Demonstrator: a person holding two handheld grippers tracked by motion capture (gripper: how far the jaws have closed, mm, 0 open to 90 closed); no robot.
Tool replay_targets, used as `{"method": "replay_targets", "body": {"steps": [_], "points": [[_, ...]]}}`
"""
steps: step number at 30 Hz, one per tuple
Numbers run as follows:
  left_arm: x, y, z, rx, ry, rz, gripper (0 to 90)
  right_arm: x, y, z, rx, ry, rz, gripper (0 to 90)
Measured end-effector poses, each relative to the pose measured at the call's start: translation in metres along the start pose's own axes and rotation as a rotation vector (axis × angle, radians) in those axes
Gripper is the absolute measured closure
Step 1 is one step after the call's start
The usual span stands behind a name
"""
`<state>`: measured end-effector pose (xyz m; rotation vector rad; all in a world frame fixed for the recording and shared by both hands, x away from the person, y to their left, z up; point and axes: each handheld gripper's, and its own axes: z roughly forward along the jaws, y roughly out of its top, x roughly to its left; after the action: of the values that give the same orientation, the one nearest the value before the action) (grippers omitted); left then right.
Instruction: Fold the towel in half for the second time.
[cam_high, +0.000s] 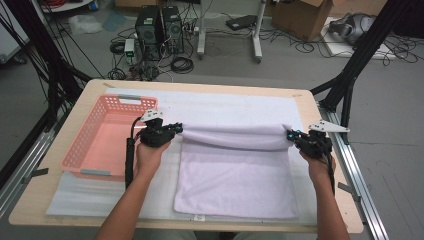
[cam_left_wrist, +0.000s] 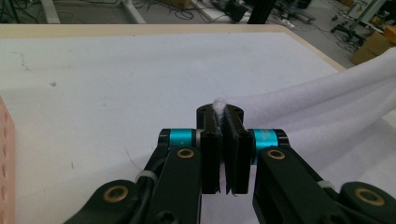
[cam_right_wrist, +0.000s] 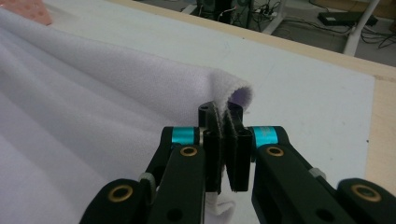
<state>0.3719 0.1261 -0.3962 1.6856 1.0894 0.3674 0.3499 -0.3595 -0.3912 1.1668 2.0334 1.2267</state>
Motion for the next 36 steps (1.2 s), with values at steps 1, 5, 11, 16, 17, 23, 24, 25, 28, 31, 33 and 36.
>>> {"method": "replay_targets", "body": {"steps": [1, 5, 11, 16, 17, 23, 24, 25, 28, 31, 33, 36], "points": [[-0.005, -0.002, -0.004, -0.002, 0.000, 0.018, 85.7, 0.001, -0.003, -0.002, 0.000, 0.004, -0.002, 86.8], [-0.016, -0.010, -0.009, -0.002, -0.004, 0.047, 85.8, 0.006, -0.014, -0.011, -0.007, 0.002, 0.001, 86.8], [-0.024, -0.026, -0.018, 0.011, -0.022, 0.068, 85.7, 0.017, -0.028, -0.022, -0.002, 0.012, -0.012, 86.8], [-0.027, -0.042, -0.023, 0.042, -0.023, 0.092, 85.8, 0.023, -0.042, -0.024, 0.024, 0.010, -0.007, 86.8], [-0.027, -0.042, -0.023, 0.042, -0.023, 0.092, 85.7, 0.023, -0.042, -0.024, 0.024, 0.010, -0.007, 86.8], [-0.035, -0.059, -0.027, 0.073, -0.031, 0.133, 85.7, 0.028, -0.055, -0.030, 0.058, 0.018, -0.002, 86.8], [-0.036, -0.061, -0.028, 0.076, -0.031, 0.138, 85.7, 0.028, -0.057, -0.031, 0.063, 0.021, 0.002, 86.8], [-0.036, -0.063, -0.028, 0.080, -0.034, 0.139, 85.7, 0.028, -0.058, -0.031, 0.066, 0.022, -0.002, 86.8], [-0.034, -0.068, -0.028, 0.091, -0.038, 0.119, 85.4, 0.028, -0.061, -0.031, 0.078, 0.030, 0.013, 86.7], [-0.033, -0.070, -0.027, 0.099, -0.032, 0.117, 84.6, 0.028, -0.064, -0.029, 0.094, 0.033, 0.023, 86.7], [-0.032, -0.070, -0.026, 0.096, -0.030, 0.113, 79.8, 0.028, -0.067, -0.027, 0.106, 0.035, 0.029, 85.7], [-0.034, -0.064, -0.026, 0.066, -0.040, 0.109, 58.3, 0.024, -0.066, -0.029, 0.116, 0.032, 0.077, 70.0]]}}
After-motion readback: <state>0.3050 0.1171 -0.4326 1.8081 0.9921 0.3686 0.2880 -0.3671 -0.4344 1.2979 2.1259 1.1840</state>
